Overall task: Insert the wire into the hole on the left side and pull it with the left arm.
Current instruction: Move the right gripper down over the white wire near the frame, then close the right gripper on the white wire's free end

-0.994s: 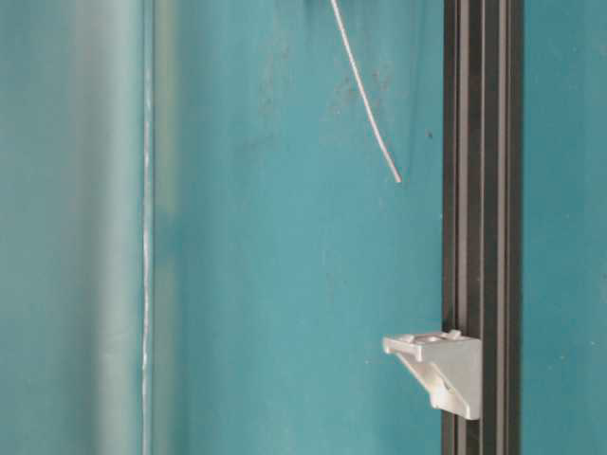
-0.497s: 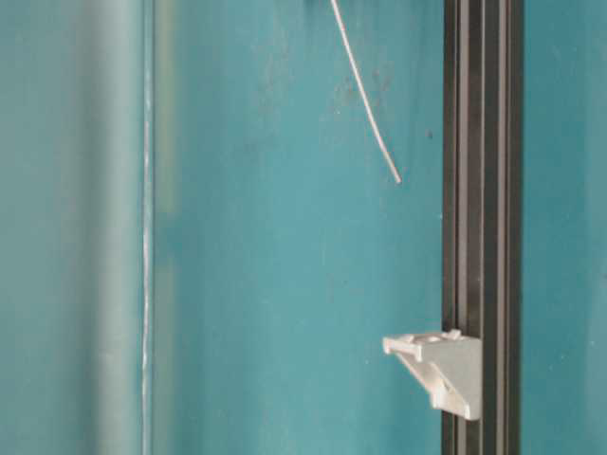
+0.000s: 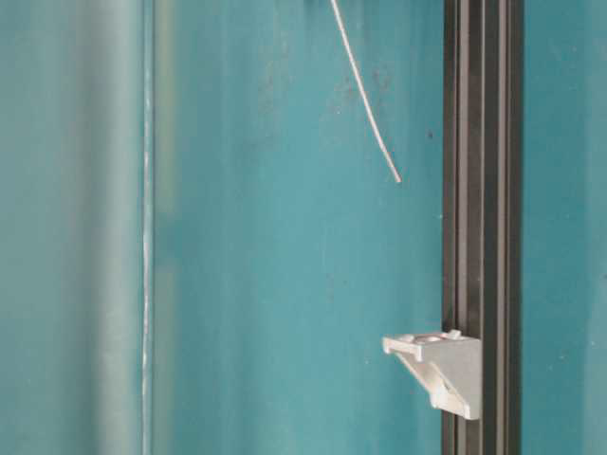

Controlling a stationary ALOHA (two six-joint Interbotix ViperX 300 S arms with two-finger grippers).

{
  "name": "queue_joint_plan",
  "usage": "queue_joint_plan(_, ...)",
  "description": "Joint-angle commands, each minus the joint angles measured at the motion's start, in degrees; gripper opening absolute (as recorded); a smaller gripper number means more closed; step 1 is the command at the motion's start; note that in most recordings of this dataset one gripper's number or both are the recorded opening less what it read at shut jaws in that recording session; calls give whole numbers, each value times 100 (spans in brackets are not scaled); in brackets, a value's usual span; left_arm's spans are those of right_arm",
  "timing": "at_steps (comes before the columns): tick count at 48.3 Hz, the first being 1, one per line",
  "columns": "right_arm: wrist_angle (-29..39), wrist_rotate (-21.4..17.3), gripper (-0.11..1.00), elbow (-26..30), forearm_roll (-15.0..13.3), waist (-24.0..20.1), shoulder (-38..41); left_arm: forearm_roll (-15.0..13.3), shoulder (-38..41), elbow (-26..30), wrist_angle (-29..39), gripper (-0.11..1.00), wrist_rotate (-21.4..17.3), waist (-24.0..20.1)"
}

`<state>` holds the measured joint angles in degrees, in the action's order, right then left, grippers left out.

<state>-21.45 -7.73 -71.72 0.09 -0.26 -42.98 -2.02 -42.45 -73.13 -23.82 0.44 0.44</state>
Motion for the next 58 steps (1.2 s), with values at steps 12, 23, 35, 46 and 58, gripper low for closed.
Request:
queue_joint_plan(12, -26, -299, 71, 158, 9, -9, 712, -62, 193, -26, -105, 92, 229, -18)
queue_joint_plan(23, 97, -334, 71, 422, 9, -9, 1318, -62, 492, -79, 9, 92, 580, -35)
queue_joint_plan(35, 316, -343, 71, 782, 9, -18, 2048, -53, 940, -18, 35, 92, 580, -35)
queue_joint_plan(46, 325, -343, 71, 1020, 0, -88, 2602, -53, 1107, -18, 35, 92, 580, -44)
queue_joint_plan(58, 325, -352, 71, 1248, 9, -202, 3067, -62, 1116, -26, 35, 92, 589, -70)
